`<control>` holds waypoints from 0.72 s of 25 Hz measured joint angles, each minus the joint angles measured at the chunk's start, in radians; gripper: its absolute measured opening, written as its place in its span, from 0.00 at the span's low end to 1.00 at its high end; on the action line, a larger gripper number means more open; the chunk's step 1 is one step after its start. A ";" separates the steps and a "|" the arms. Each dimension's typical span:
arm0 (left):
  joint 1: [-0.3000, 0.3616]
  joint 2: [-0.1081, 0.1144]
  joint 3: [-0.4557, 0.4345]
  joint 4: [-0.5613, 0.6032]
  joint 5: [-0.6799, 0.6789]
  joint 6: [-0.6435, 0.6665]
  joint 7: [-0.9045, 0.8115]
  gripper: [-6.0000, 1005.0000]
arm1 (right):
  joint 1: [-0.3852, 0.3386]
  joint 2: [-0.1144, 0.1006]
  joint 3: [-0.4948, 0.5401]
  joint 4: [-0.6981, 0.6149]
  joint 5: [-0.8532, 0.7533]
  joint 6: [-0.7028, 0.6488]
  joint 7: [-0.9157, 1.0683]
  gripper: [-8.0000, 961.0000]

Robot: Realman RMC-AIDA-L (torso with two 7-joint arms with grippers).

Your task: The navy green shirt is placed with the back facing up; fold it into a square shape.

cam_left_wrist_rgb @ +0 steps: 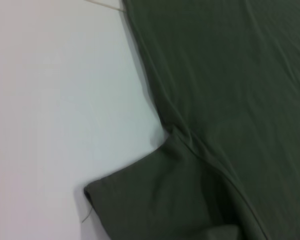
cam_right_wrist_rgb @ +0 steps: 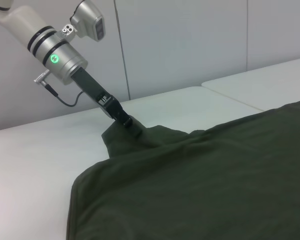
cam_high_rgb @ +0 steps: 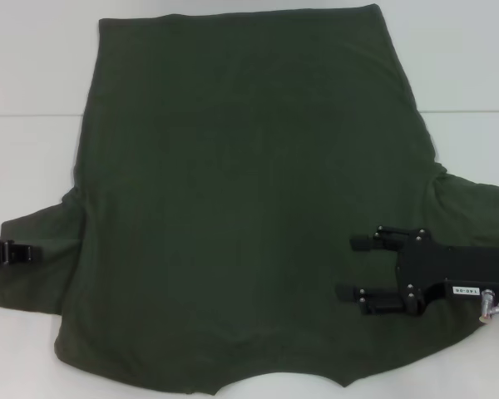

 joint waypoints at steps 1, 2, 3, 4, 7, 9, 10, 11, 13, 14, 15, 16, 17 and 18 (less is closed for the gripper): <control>-0.001 0.000 0.000 -0.001 0.001 -0.001 0.000 0.40 | 0.000 0.000 0.000 0.000 0.000 0.000 0.000 0.90; -0.001 0.001 0.000 -0.001 0.001 -0.001 0.000 0.36 | 0.000 0.000 0.000 0.000 0.000 0.000 0.000 0.90; -0.001 0.001 0.000 0.000 0.000 -0.001 0.000 0.28 | 0.000 0.001 0.000 0.000 0.000 0.000 0.000 0.90; -0.002 0.001 0.000 0.001 0.000 -0.002 0.002 0.21 | 0.000 0.001 0.000 0.000 0.000 0.000 0.000 0.90; -0.003 0.002 0.000 0.002 0.001 -0.003 0.011 0.11 | 0.000 0.002 0.000 0.000 0.000 0.000 0.000 0.90; -0.004 0.003 0.000 0.002 0.002 -0.004 0.012 0.10 | 0.000 0.003 0.000 0.001 0.000 0.000 0.000 0.90; -0.007 0.006 0.001 0.005 0.008 -0.010 0.012 0.09 | 0.000 0.003 0.000 0.001 0.000 0.000 0.000 0.90; -0.008 0.007 0.000 0.008 0.010 -0.013 0.010 0.09 | 0.000 0.003 0.000 0.001 0.001 0.000 0.000 0.90; -0.011 0.010 -0.002 0.024 0.015 -0.022 0.004 0.07 | 0.001 0.003 0.000 0.000 0.005 -0.001 0.000 0.90; -0.014 0.012 -0.002 0.036 0.018 -0.022 -0.001 0.06 | 0.001 0.002 0.000 0.000 0.007 -0.001 0.000 0.90; -0.017 0.014 -0.002 0.046 0.021 -0.021 -0.006 0.06 | 0.001 0.002 0.000 -0.002 0.007 -0.001 0.000 0.90; -0.023 0.018 0.000 0.059 0.026 -0.018 -0.012 0.05 | 0.001 0.002 0.000 -0.002 0.008 -0.001 0.000 0.90; -0.032 0.022 0.003 0.071 0.039 -0.011 -0.022 0.05 | 0.002 0.002 0.000 -0.003 0.008 -0.001 0.000 0.90; -0.041 0.026 0.006 0.078 0.050 -0.005 -0.030 0.05 | 0.003 0.002 0.000 -0.003 0.008 -0.001 0.000 0.90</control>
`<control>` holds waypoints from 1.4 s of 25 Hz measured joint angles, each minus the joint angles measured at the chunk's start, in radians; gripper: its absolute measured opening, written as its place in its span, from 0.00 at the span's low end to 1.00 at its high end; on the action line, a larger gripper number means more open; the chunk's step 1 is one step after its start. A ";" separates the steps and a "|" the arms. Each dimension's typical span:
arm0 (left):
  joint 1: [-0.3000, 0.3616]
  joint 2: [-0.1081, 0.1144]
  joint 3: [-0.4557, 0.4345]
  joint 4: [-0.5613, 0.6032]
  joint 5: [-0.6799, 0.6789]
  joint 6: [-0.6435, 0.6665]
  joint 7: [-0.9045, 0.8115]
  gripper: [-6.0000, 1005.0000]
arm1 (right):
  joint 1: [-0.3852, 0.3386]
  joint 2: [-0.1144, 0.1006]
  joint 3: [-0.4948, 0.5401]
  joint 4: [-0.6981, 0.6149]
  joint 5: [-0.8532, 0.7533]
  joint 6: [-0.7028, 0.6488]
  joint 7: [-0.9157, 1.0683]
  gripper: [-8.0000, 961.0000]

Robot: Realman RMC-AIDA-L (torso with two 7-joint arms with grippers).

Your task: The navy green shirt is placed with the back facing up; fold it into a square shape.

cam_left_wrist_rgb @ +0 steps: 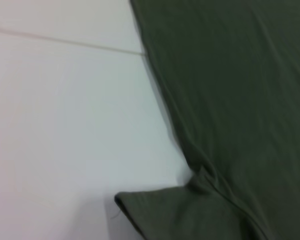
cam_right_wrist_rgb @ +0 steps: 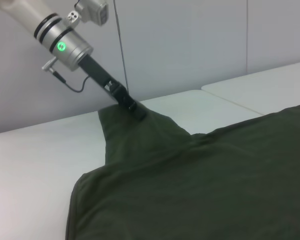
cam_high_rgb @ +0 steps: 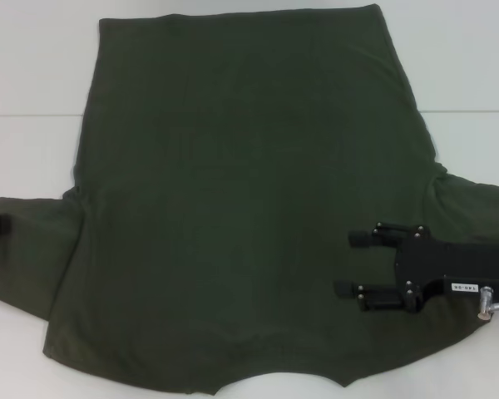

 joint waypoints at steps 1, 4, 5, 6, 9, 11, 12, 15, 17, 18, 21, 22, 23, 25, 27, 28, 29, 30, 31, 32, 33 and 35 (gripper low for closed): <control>-0.009 0.004 0.002 0.005 0.011 0.007 -0.007 0.05 | 0.001 0.000 0.000 0.000 0.000 0.000 0.000 0.90; -0.039 0.012 0.016 0.005 0.045 0.035 -0.037 0.05 | 0.005 -0.001 0.000 0.001 0.001 -0.001 0.000 0.90; -0.045 0.012 0.025 0.007 0.049 0.041 -0.050 0.05 | 0.006 -0.002 0.000 0.002 0.001 -0.001 0.000 0.90; -0.054 0.012 0.047 0.013 0.052 0.051 -0.072 0.05 | 0.006 -0.002 0.000 0.002 0.001 -0.001 0.000 0.90; -0.070 0.010 0.106 0.045 0.053 0.075 -0.128 0.05 | 0.006 -0.002 -0.001 0.002 0.001 -0.002 0.000 0.90; -0.091 0.005 0.159 0.094 0.053 0.097 -0.186 0.05 | 0.006 -0.002 -0.001 0.002 0.001 -0.002 0.000 0.90; -0.098 0.004 0.175 0.108 0.053 0.103 -0.206 0.05 | 0.007 -0.002 -0.001 0.001 0.001 -0.002 0.000 0.90; -0.113 0.004 0.206 0.130 0.053 0.117 -0.243 0.05 | 0.008 -0.002 -0.002 -0.001 0.000 -0.002 0.000 0.90; -0.130 -0.001 0.236 0.144 0.048 0.140 -0.278 0.05 | 0.008 -0.002 -0.003 -0.001 -0.001 -0.002 -0.001 0.90; -0.137 -0.006 0.248 0.147 0.046 0.149 -0.290 0.05 | 0.008 -0.002 -0.005 -0.001 -0.001 -0.002 -0.001 0.90; -0.169 -0.040 0.290 0.133 0.049 0.148 -0.334 0.05 | 0.008 -0.002 -0.012 0.000 -0.001 -0.002 -0.004 0.90; -0.169 -0.040 0.290 0.133 0.049 0.148 -0.334 0.05 | 0.008 -0.002 -0.012 0.000 -0.001 -0.002 -0.004 0.90; -0.173 -0.049 0.304 0.125 0.049 0.141 -0.345 0.06 | 0.008 -0.002 -0.012 0.001 -0.002 -0.002 -0.004 0.90; -0.178 -0.065 0.332 0.111 0.049 0.119 -0.385 0.06 | 0.008 -0.002 -0.012 0.002 -0.003 -0.002 -0.005 0.90; -0.179 -0.076 0.340 0.097 0.037 0.111 -0.410 0.06 | 0.008 -0.002 -0.012 0.002 -0.004 -0.002 -0.005 0.90; -0.180 -0.079 0.340 0.084 0.020 0.112 -0.415 0.06 | 0.008 -0.002 -0.012 0.001 -0.004 -0.002 -0.005 0.90; -0.182 -0.080 0.340 0.071 0.004 0.114 -0.416 0.08 | 0.008 -0.002 -0.012 -0.001 -0.004 -0.002 -0.005 0.90; -0.184 -0.079 0.336 0.049 -0.018 0.116 -0.415 0.10 | 0.008 -0.002 -0.013 -0.001 -0.005 -0.002 -0.004 0.90; -0.184 -0.077 0.330 0.029 -0.036 0.116 -0.410 0.13 | 0.008 -0.003 -0.013 -0.002 -0.005 -0.002 -0.003 0.90; -0.185 -0.074 0.321 0.009 -0.056 0.116 -0.404 0.15 | 0.008 -0.003 -0.013 -0.002 -0.005 -0.002 -0.003 0.90; -0.184 -0.068 0.306 -0.022 -0.085 0.115 -0.393 0.17 | 0.008 -0.003 -0.014 -0.002 -0.005 -0.002 -0.003 0.90; -0.172 -0.033 0.250 -0.118 -0.199 0.129 -0.345 0.25 | 0.007 -0.003 -0.014 -0.002 -0.005 0.000 -0.002 0.90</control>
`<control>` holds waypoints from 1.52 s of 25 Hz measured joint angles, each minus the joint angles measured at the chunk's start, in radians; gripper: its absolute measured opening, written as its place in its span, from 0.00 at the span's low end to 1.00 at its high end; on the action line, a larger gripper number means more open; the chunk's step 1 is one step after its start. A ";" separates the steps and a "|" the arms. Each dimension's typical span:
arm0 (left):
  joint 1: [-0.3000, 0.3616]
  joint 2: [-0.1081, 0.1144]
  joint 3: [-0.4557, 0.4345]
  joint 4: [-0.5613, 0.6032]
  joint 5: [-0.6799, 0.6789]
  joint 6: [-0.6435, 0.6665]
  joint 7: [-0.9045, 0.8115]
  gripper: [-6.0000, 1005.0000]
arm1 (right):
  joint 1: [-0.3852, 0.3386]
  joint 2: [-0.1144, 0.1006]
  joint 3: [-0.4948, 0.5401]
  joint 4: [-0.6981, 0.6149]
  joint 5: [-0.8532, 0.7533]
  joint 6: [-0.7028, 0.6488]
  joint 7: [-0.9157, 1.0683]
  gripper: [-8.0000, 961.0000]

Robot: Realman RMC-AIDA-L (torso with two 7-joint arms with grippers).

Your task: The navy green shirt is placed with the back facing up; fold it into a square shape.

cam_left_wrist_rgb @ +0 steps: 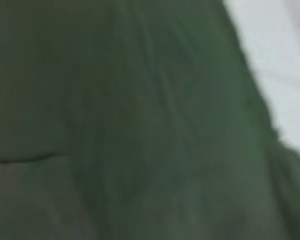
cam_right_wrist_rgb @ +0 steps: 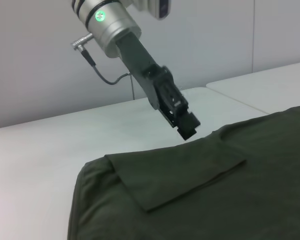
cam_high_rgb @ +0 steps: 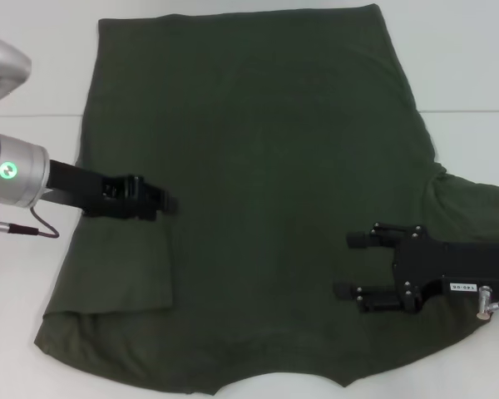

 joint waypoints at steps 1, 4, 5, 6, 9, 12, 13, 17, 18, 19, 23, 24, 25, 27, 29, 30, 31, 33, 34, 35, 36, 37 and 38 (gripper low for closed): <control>0.000 0.000 0.000 0.000 0.000 0.000 0.000 0.29 | 0.000 0.000 0.000 0.000 0.000 0.000 0.000 0.90; 0.029 0.030 -0.073 -0.059 -0.073 0.038 0.073 0.40 | -0.004 0.000 0.000 0.000 0.002 0.000 0.000 0.90; 0.033 0.030 -0.084 -0.058 -0.076 0.045 0.088 0.45 | -0.006 0.000 0.001 0.000 0.002 0.000 0.001 0.90; 0.047 0.031 -0.114 -0.057 -0.086 0.066 0.137 0.49 | -0.007 0.000 0.004 -0.001 0.003 -0.001 0.007 0.90; 0.088 0.020 -0.168 -0.054 -0.143 0.173 0.395 0.62 | -0.015 -0.004 0.025 -0.025 0.007 -0.007 0.099 0.90; 0.163 -0.025 -0.175 -0.030 -0.198 0.240 0.730 0.70 | -0.031 -0.007 0.037 -0.081 0.008 -0.034 0.216 0.90; 0.191 -0.048 -0.173 -0.012 -0.210 0.237 0.846 0.73 | -0.038 -0.007 0.039 -0.106 0.008 -0.048 0.242 0.90; 0.290 -0.127 -0.168 0.033 -0.228 0.180 1.245 0.84 | -0.069 -0.007 0.083 -0.206 0.009 -0.097 0.358 0.90; 0.308 -0.139 -0.170 0.035 -0.233 0.167 1.307 0.86 | -0.072 -0.007 0.103 -0.228 0.008 -0.107 0.405 0.90; 0.322 -0.147 -0.172 0.036 -0.242 0.156 1.358 0.87 | -0.076 -0.010 0.122 -0.256 0.006 -0.116 0.462 0.90; 0.342 -0.143 -0.180 0.027 -0.277 0.155 1.415 0.91 | -0.107 -0.047 0.145 -0.420 -0.007 -0.142 0.814 0.90; 0.344 -0.139 -0.185 0.026 -0.280 0.165 1.414 0.92 | -0.110 -0.059 0.145 -0.472 -0.024 -0.157 0.921 0.90; 0.350 -0.136 -0.186 0.029 -0.282 0.174 1.415 0.92 | -0.111 -0.071 0.146 -0.512 -0.037 -0.161 0.998 0.90; 0.355 -0.136 -0.183 0.036 -0.282 0.181 1.417 0.92 | -0.098 -0.103 0.155 -0.629 -0.133 -0.206 1.289 0.90; 0.356 -0.136 -0.180 0.040 -0.279 0.190 1.417 0.92 | -0.086 -0.111 0.156 -0.653 -0.175 -0.222 1.353 0.90; 0.357 -0.137 -0.179 0.042 -0.277 0.195 1.417 0.92 | -0.071 -0.116 0.159 -0.675 -0.226 -0.241 1.400 0.90; 0.357 -0.137 -0.179 0.043 -0.277 0.196 1.417 0.92 | -0.054 -0.118 0.162 -0.693 -0.275 -0.256 1.426 0.90; 0.357 -0.137 -0.176 0.043 -0.275 0.199 1.417 0.92 | -0.016 -0.117 0.171 -0.719 -0.382 -0.276 1.458 0.90; 0.358 -0.137 -0.174 0.043 -0.275 0.199 1.417 0.92 | -0.004 -0.115 0.172 -0.720 -0.430 -0.276 1.463 0.90; 0.359 -0.137 -0.171 0.043 -0.274 0.199 1.417 0.92 | 0.011 -0.113 0.171 -0.715 -0.475 -0.272 1.467 0.90; 0.362 -0.137 -0.169 0.043 -0.274 0.199 1.419 0.92 | 0.025 -0.110 0.165 -0.701 -0.522 -0.262 1.468 0.90; 0.365 -0.138 -0.168 0.043 -0.274 0.199 1.424 0.92 | 0.034 -0.108 0.160 -0.683 -0.548 -0.247 1.468 0.90; 0.369 -0.139 -0.168 0.043 -0.275 0.199 1.429 0.92 | 0.043 -0.106 0.153 -0.662 -0.577 -0.225 1.467 0.90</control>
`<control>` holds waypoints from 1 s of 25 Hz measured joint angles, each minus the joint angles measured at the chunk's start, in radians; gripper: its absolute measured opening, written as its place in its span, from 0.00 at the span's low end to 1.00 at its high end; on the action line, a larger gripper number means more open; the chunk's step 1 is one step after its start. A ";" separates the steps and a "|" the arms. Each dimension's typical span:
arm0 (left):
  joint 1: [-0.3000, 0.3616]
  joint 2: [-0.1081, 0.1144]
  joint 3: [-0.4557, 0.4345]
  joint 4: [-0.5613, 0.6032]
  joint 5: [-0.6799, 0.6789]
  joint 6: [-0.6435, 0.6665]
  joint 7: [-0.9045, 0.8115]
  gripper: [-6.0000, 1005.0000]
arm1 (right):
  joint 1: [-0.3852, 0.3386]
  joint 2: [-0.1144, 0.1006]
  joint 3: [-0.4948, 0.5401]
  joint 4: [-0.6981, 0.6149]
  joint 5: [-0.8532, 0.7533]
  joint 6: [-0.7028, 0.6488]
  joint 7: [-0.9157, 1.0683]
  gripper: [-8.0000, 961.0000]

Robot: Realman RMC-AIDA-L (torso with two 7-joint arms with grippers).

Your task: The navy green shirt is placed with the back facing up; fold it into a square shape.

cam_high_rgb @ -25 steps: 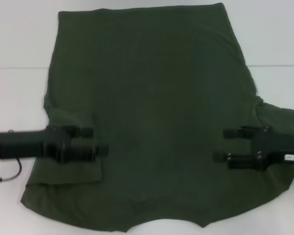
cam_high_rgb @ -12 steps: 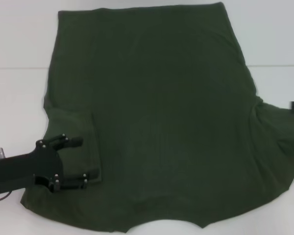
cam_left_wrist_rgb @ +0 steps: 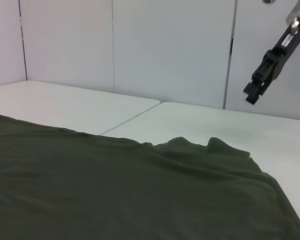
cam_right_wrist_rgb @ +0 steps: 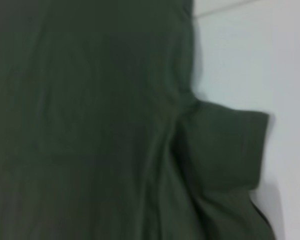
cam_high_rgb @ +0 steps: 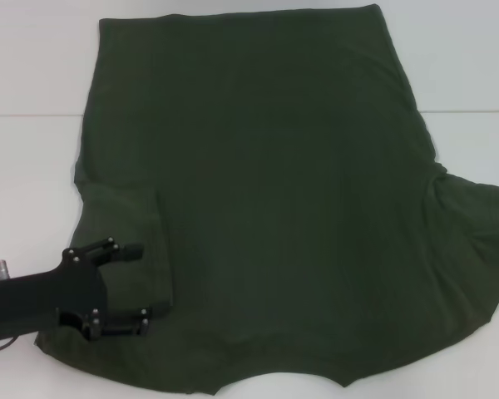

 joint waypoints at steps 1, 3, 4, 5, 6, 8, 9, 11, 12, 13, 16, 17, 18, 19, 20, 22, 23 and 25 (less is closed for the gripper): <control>0.005 -0.001 0.000 0.000 -0.001 0.000 0.007 0.92 | 0.005 0.001 -0.004 0.015 -0.010 0.016 0.000 0.90; 0.014 -0.004 0.000 0.000 -0.004 0.000 0.016 0.92 | 0.012 0.001 -0.020 0.058 -0.025 0.062 0.003 0.90; 0.017 -0.004 0.000 0.000 -0.005 0.000 0.017 0.92 | 0.015 -0.001 -0.031 0.086 -0.027 0.085 0.006 0.90; 0.018 -0.004 -0.001 0.001 -0.004 0.000 0.017 0.92 | 0.019 -0.007 -0.041 0.116 -0.029 0.107 0.010 0.90; 0.018 -0.004 -0.001 0.001 -0.004 0.000 0.017 0.92 | 0.024 -0.014 -0.050 0.148 -0.031 0.130 0.012 0.90; 0.020 -0.005 -0.003 0.001 -0.004 0.000 0.017 0.92 | 0.031 -0.029 -0.063 0.207 -0.038 0.174 0.014 0.90; 0.021 -0.005 -0.003 0.000 -0.005 0.000 0.017 0.92 | 0.035 -0.035 -0.069 0.231 -0.041 0.195 0.014 0.90; 0.021 -0.005 -0.005 -0.001 -0.006 0.000 0.018 0.92 | 0.044 -0.046 -0.089 0.281 -0.051 0.237 0.010 0.90; 0.021 -0.005 -0.005 -0.001 -0.006 0.000 0.018 0.92 | 0.047 -0.049 -0.099 0.293 -0.055 0.252 0.007 0.90; 0.021 -0.005 -0.005 -0.002 -0.006 -0.001 0.019 0.92 | 0.049 -0.052 -0.111 0.305 -0.060 0.272 0.005 0.90; 0.021 -0.006 -0.006 -0.006 -0.007 -0.008 0.026 0.92 | 0.054 -0.052 -0.137 0.318 -0.063 0.309 0.001 0.90; 0.021 -0.007 -0.006 -0.007 -0.007 -0.010 0.029 0.92 | 0.058 -0.050 -0.144 0.319 -0.063 0.315 -0.001 0.90; 0.021 -0.007 -0.006 -0.008 -0.007 -0.010 0.031 0.92 | 0.061 -0.048 -0.154 0.323 -0.064 0.323 -0.004 0.90; 0.021 -0.008 -0.007 -0.008 -0.007 -0.010 0.032 0.92 | 0.065 -0.046 -0.165 0.329 -0.065 0.331 -0.007 0.90; 0.021 -0.008 -0.007 -0.008 -0.007 -0.010 0.032 0.92 | 0.068 -0.045 -0.175 0.336 -0.066 0.338 -0.008 0.90; 0.021 -0.008 -0.008 -0.008 -0.007 -0.011 0.032 0.92 | 0.073 -0.044 -0.190 0.356 -0.067 0.356 -0.011 0.90; 0.021 -0.008 -0.008 -0.009 -0.008 -0.011 0.032 0.92 | 0.076 -0.042 -0.192 0.366 -0.067 0.363 -0.014 0.90; 0.021 -0.008 -0.008 -0.009 -0.008 -0.011 0.032 0.92 | 0.079 -0.041 -0.201 0.385 -0.067 0.378 -0.018 0.90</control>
